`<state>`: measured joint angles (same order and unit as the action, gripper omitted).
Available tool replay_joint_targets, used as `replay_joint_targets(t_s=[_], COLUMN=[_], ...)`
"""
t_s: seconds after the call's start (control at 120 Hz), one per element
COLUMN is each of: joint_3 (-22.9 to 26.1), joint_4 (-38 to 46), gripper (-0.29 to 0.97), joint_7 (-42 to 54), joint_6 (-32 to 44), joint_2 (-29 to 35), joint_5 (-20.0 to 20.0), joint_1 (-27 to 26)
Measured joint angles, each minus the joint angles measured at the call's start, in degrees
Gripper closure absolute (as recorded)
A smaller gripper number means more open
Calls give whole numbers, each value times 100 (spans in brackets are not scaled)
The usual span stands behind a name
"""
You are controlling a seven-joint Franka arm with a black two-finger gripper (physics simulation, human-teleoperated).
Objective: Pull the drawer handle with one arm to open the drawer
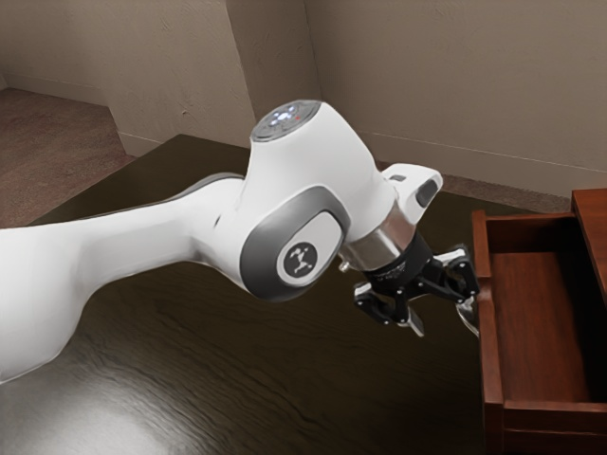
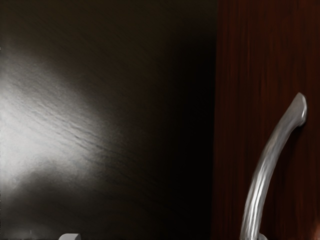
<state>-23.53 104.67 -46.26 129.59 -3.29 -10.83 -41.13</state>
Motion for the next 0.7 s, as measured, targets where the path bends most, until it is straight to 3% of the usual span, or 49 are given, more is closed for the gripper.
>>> replay_joint_targets(t_s=[0.7], joint_3=[-1], joint_4=[262], gripper=[30], joint_7=[-195], joint_6=[102], joint_2=[246], joint_5=[269], joint_1=[42])
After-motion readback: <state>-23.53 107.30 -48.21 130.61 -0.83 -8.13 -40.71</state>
